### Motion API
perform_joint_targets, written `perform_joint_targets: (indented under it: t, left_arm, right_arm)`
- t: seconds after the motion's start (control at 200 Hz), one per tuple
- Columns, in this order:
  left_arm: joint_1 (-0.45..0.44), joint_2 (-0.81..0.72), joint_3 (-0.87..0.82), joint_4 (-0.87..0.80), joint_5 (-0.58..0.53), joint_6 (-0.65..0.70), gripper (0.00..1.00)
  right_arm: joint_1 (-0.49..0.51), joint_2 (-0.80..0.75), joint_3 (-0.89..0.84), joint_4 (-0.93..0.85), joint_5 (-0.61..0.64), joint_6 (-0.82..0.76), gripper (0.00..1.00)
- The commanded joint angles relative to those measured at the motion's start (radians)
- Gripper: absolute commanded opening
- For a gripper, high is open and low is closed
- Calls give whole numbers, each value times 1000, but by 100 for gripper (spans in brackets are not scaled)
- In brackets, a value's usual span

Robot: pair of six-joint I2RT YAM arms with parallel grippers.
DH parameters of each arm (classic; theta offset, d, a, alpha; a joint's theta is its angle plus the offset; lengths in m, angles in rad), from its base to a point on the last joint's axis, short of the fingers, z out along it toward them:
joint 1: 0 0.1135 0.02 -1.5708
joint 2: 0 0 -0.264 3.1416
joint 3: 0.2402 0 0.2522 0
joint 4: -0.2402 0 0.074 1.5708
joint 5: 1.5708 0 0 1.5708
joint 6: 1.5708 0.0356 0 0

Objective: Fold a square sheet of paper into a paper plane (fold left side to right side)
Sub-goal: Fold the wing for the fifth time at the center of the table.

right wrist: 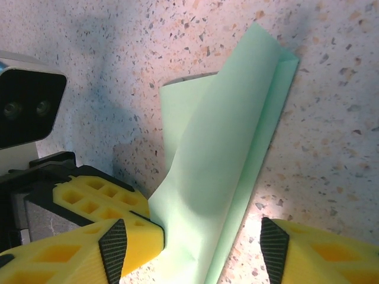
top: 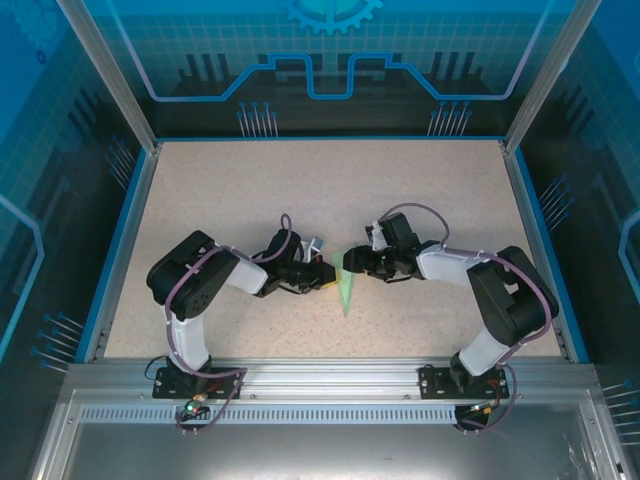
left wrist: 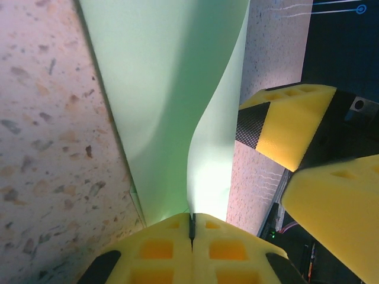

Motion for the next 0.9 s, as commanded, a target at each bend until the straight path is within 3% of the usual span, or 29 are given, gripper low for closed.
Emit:
perform_joint_targets:
  t: [0.0, 0.895]
  left_arm:
    - [5, -2, 10, -8, -7, 31, 0]
    - [6, -1, 16, -22, -7, 38, 0]
  right_arm:
    - [-8, -3, 36, -22, -24, -3, 66]
    - [0, 83, 86, -5, -46, 3, 66]
